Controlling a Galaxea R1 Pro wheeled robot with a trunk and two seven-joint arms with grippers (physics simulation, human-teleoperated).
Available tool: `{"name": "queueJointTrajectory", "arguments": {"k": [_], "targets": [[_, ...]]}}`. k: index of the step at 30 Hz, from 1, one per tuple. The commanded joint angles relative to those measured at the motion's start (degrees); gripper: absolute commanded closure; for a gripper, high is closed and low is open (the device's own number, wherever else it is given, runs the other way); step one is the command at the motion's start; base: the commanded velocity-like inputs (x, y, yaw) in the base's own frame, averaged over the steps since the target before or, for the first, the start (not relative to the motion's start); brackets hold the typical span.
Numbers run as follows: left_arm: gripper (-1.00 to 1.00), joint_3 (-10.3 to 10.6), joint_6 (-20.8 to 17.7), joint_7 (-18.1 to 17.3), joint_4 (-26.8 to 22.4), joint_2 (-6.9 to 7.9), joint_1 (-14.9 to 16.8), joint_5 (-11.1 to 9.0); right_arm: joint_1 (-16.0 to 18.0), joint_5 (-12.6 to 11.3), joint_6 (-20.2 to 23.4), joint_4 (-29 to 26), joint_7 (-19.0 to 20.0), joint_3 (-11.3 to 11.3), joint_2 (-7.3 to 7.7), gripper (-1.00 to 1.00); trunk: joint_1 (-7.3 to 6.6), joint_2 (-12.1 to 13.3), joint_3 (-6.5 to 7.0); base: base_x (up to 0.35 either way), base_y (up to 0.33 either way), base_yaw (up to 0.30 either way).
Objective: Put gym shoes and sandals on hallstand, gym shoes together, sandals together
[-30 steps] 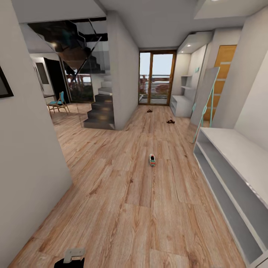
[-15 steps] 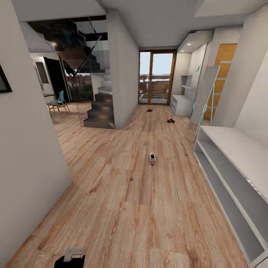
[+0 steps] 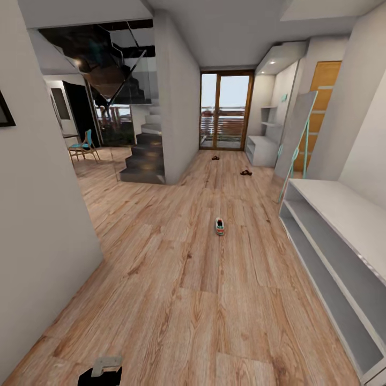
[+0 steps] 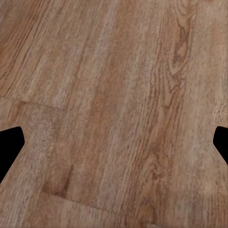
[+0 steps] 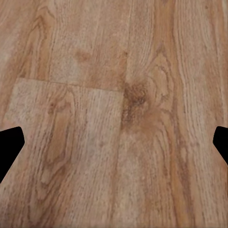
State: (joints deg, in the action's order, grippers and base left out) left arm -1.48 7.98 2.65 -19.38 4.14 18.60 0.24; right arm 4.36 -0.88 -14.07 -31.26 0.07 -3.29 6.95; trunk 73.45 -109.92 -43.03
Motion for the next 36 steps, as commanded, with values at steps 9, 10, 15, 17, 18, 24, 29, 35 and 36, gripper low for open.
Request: {"name": "queueJointTrajectory", "arguments": {"k": [9,10,15,17,18,24,29,35,36], "targets": [[-1.0,-0.18,0.19,0.07,0.04,0.06,0.03,0.02,0.03,-0.17,-0.19,0.06,-0.1,0.03,-0.06,-1.0,1.97,-3.65,-1.78,0.0,0.0,0.0],[-1.0,-0.18,0.19,0.07,0.04,0.06,0.03,0.02,0.03,-0.17,-0.2,0.06,-0.11,0.03,-0.07,-1.0,2.19,-4.05,-2.02,0.0,0.0,0.0],[-1.0,-0.19,0.19,0.06,0.04,0.07,0.03,0.03,0.03,-0.17,-0.23,0.04,-0.23,-0.04,-0.07,-1.0,3.29,-6.05,-3.31,0.0,0.0,0.0],[-1.0,-0.19,0.19,0.07,0.04,0.07,0.03,0.03,0.03,-0.17,-0.24,0.05,-0.23,-0.04,-0.08,-1.0,3.73,-6.85,-3.84,0.0,0.0,0.0],[-1.0,-0.19,0.19,0.07,0.04,0.07,0.03,0.03,0.03,-0.17,-0.24,0.05,-0.23,-0.04,-0.08,-1.0,3.95,-7.25,-4.11,0.0,0.0,0.0],[-1.0,-0.19,0.19,0.07,0.05,0.12,0.03,0.03,0.03,-0.16,-0.25,0.01,-0.25,-0.05,-0.07,-1.0,5.27,-9.66,-5.73,0.0,0.0,0.0],[-1.0,-0.25,0.13,0.07,0.0,0.15,0.03,0.03,0.03,-0.12,-0.26,0.0,-0.02,0.01,-0.06,-1.0,6.37,-11.67,-6.94,0.0,0.0,0.0],[-1.0,-0.17,-0.45,-0.13,-0.03,0.16,0.17,0.08,0.04,-0.06,-0.31,-0.18,-0.21,-0.03,-0.05,-1.0,7.69,-14.07,-8.06,0.0,0.0,0.0],[-1.0,-0.1,-0.75,-0.25,-0.04,0.13,0.53,0.14,0.07,-0.07,-0.28,-0.67,-0.23,-0.04,-0.03,-1.0,7.9,-14.47,-8.24,0.0,0.0,0.0]]}}
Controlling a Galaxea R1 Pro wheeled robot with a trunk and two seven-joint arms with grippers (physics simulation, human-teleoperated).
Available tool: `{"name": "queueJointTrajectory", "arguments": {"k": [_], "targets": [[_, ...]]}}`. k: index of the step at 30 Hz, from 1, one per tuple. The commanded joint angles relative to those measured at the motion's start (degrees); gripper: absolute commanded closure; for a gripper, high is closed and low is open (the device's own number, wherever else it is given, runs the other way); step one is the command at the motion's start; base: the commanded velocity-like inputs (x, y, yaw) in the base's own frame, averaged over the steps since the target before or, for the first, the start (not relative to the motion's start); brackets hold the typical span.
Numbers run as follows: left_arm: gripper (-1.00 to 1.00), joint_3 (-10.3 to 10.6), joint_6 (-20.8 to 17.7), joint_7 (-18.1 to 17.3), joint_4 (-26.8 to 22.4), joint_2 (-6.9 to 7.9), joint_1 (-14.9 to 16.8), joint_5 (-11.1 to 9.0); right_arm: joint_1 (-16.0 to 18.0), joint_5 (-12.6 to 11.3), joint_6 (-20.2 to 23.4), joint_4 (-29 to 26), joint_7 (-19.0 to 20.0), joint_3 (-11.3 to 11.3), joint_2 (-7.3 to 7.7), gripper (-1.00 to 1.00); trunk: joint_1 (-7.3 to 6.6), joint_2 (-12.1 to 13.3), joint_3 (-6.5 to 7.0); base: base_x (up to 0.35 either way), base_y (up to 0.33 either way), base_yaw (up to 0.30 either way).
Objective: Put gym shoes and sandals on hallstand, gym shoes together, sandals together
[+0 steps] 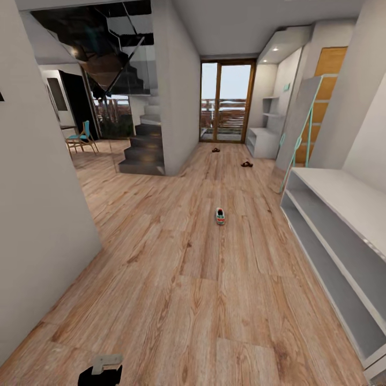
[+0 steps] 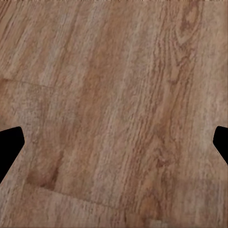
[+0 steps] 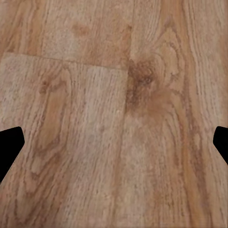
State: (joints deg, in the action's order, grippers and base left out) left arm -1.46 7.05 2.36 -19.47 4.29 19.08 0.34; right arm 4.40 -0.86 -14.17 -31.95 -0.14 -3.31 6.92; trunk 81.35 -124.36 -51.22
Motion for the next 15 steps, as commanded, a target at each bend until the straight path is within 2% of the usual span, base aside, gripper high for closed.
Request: {"name": "queueJointTrajectory", "arguments": {"k": [1,4,5,8,9,13,15], "targets": [[-1.0,-0.11,0.04,0.02,0.05,-0.04,0.13,0.05,0.04,-0.09,-0.18,-0.27,-0.02,-0.02,0.0,-1.0,0.22,-0.43,-0.24,0.0,0.0,0.0],[-1.0,-0.06,-0.72,0.0,-0.21,-0.17,0.39,0.15,0.17,-0.1,-0.15,-1.92,-0.07,-0.02,0.05,-1.0,0.87,-1.64,-0.78,0.0,0.0,0.0],[-1.0,-0.01,-2.88,0.06,-0.99,-0.27,1.77,0.26,0.91,-0.05,-0.04,-5.75,-0.1,-0.02,0.17,-1.0,1.09,-2.04,-0.96,0.0,0.0,0.0],[-1.0,0.08,-5.25,0.08,-1.21,-0.25,4.03,0.28,1.91,0.01,0.15,-8.5,-0.11,-0.03,0.28,-1.0,1.75,-3.24,-1.5,0.0,0.0,0.0],[-1.0,0.11,-7.59,0.09,-1.24,-0.19,6.45,0.28,3.41,0.06,0.36,-10.19,-0.07,-0.03,0.37,-1.0,1.97,-3.64,-1.68,0.0,0.0,0.0],[-1.0,0.09,-9.53,0.09,-1.31,-0.09,9.28,0.28,6.51,0.18,1.23,-11.11,0.09,-0.03,0.43,-1.0,2.85,-5.25,-2.39,0.0,0.0,0.0],[-1.0,0.07,-10.31,0.1,-1.51,-0.01,10.79,0.31,9.52,0.24,2.84,-11.39,0.2,0.02,0.44,-1.0,3.29,-6.05,-2.75,0.0,0.0,0.0]]}}
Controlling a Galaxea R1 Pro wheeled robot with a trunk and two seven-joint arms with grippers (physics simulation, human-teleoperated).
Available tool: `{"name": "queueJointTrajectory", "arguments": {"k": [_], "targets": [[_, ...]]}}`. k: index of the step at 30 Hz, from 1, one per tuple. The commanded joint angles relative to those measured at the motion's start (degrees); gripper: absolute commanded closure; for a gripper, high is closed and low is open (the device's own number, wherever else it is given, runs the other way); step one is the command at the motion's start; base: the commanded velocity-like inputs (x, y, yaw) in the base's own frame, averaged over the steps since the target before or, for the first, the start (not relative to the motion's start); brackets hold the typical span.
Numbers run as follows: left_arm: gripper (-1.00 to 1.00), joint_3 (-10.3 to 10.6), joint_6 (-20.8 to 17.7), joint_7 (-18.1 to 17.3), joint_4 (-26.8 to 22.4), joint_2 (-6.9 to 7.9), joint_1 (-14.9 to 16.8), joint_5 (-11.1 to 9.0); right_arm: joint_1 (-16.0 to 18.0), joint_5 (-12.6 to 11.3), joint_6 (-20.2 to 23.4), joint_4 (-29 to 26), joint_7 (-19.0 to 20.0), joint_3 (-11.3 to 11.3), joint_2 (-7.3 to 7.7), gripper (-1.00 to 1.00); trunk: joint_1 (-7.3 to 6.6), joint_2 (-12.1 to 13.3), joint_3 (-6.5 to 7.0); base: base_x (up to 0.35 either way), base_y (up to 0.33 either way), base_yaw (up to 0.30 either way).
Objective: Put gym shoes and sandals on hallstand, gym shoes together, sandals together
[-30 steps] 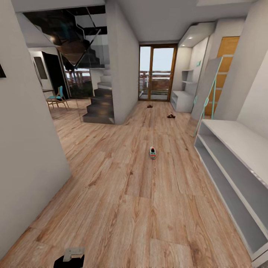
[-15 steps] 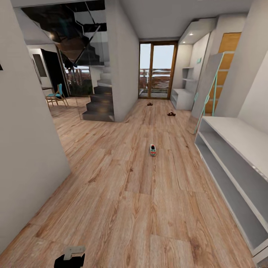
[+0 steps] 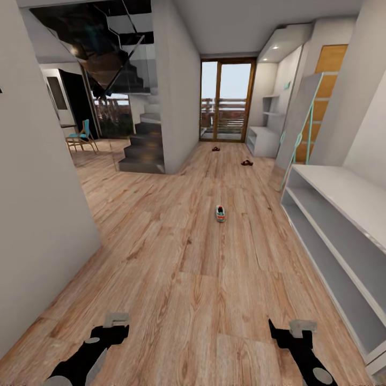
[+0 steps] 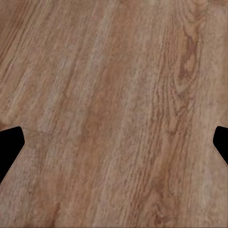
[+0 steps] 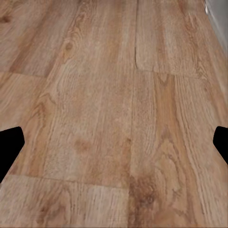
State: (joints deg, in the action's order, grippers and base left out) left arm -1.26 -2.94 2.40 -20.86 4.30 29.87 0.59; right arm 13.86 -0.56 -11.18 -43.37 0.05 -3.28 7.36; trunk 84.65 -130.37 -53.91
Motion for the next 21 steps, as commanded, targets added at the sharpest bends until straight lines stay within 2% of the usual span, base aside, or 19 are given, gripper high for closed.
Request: {"name": "queueJointTrajectory", "arguments": {"k": [1,5,12,17,21], "targets": [[-1.0,-0.15,-0.6,0.06,-0.19,0.27,0.63,0.06,2.18,-0.08,1.75,-0.16,0.1,0.0,0.01,-1.0,0.22,-0.44,-0.24,0.0,0.0,0.0],[-1.0,-0.28,-0.58,0.04,-0.01,1.44,1.22,-0.11,5.22,-0.18,4.97,-0.46,0.23,0.05,-0.01,-1.0,1.09,-2.04,-0.96,0.0,0.0,0.0],[-1.0,-0.37,-0.45,-0.07,0.08,2.24,1.1,-0.34,6.3,-0.15,6.11,-0.31,0.22,0.2,-0.15,-1.0,2.63,-4.85,-2.22,0.0,0.0,0.0],[-1.0,-0.39,-0.41,-0.11,0.11,2.49,0.89,-0.17,6.63,-0.14,6.35,1.89,0.03,0.2,-0.15,-1.0,3.73,-6.85,-3.22,0.0,0.0,0.0],[-1.0,-0.28,-0.33,-0.18,0.12,2.5,0.79,-0.21,6.68,-0.2,6.11,7.38,-0.23,0.2,-0.3,-1.0,4.17,-7.65,-3.87,0.0,0.0,0.0]]}}
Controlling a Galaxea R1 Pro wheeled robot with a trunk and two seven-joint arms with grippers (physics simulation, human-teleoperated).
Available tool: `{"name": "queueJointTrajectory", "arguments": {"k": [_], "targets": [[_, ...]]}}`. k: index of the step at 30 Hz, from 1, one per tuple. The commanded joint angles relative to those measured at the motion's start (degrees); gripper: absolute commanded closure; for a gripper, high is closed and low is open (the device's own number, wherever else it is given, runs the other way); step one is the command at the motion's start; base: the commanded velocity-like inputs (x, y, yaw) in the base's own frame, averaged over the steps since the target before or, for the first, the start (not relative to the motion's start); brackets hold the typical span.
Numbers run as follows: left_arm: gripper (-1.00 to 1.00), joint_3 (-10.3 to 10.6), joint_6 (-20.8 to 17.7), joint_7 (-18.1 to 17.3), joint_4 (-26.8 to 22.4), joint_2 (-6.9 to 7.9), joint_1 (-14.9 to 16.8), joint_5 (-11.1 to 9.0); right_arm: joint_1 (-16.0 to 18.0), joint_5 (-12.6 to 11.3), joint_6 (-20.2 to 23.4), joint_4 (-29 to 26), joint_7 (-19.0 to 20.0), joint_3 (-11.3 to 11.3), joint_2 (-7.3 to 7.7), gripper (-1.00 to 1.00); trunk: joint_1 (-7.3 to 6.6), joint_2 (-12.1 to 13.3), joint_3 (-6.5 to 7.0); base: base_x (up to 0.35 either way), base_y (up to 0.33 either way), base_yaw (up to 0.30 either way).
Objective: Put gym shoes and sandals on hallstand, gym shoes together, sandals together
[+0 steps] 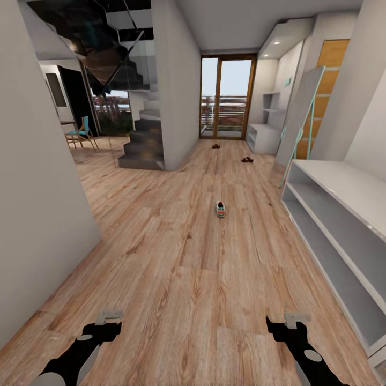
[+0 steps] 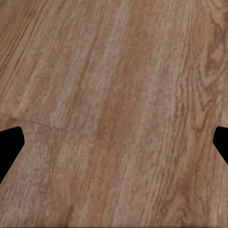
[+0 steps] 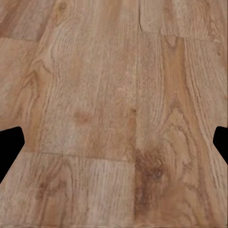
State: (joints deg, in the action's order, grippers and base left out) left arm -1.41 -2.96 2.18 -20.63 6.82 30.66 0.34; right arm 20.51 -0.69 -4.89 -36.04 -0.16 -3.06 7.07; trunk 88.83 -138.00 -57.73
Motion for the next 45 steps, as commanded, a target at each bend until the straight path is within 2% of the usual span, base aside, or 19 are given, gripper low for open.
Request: {"name": "queueJointTrajectory", "arguments": {"k": [1,14,19,23,35,45], "targets": [[-1.0,-0.07,-0.24,0.03,-0.12,-0.06,0.0,0.04,0.04,-0.08,-0.45,0.87,-0.02,0.01,-0.05,-1.0,-0.01,-0.02,-0.13,0.0,0.0,0.0],[-1.0,-0.15,0.88,0.31,-0.6,-0.17,-0.07,-0.15,-0.02,0.04,-3.69,3.48,0.0,-0.09,0.92,-1.0,-0.01,-0.02,-0.85,0.0,0.0,0.0],[-1.0,-0.1,3.76,0.46,-0.27,-0.43,-0.07,0.02,-0.01,-0.01,-5.46,7.1,-0.08,-0.11,1.61,-1.0,-0.01,-0.02,-0.87,0.073,0.0,0.0],[-1.0,-0.15,4.92,0.65,-0.17,-0.49,-0.07,0.16,-0.02,-0.01,-6.53,8.08,-0.1,-0.08,1.7,-1.0,-0.01,-0.02,-0.87,0.276,0.0,0.0],[-1.0,-0.33,5.24,0.8,-0.21,0.04,-0.07,-0.01,0.0,-0.06,-6.97,10.3,-0.07,-0.02,1.66,-1.0,-0.01,-0.02,-0.92,0.327,0.047,0.0],[-1.0,-0.36,5.17,0.84,-0.31,0.69,-0.07,-0.22,0.01,-0.02,-6.98,10.55,-0.03,0.04,1.57,-1.0,-0.01,-0.02,-1.57,0.335,0.07,0.0]]}}
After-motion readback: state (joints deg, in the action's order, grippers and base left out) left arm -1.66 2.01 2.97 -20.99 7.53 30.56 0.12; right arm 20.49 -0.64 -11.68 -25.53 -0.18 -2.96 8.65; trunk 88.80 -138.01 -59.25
